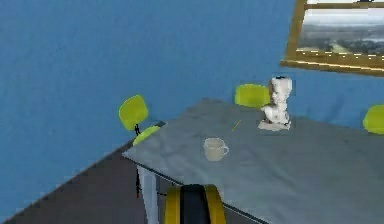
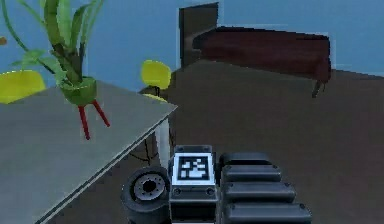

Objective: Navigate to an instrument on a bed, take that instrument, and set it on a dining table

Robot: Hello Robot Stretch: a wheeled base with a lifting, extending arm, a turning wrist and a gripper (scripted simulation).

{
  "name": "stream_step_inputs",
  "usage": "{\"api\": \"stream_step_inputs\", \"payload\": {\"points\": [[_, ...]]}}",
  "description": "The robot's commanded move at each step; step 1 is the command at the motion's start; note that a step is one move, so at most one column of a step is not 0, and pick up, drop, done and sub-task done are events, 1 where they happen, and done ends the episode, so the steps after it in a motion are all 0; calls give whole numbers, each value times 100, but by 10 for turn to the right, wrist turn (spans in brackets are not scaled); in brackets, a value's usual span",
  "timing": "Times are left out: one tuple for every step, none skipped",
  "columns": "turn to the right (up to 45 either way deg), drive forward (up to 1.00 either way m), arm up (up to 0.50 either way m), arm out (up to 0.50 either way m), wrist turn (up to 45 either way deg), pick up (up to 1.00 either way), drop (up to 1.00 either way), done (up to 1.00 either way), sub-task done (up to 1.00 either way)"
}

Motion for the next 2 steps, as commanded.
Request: {"api": "stream_step_inputs", "payload": {"points": [[450, 0, 0, 0, 0, 0, 0, 0, 0], [300, 0, 0, 0, 0, 0, 0, 0, 0]]}}
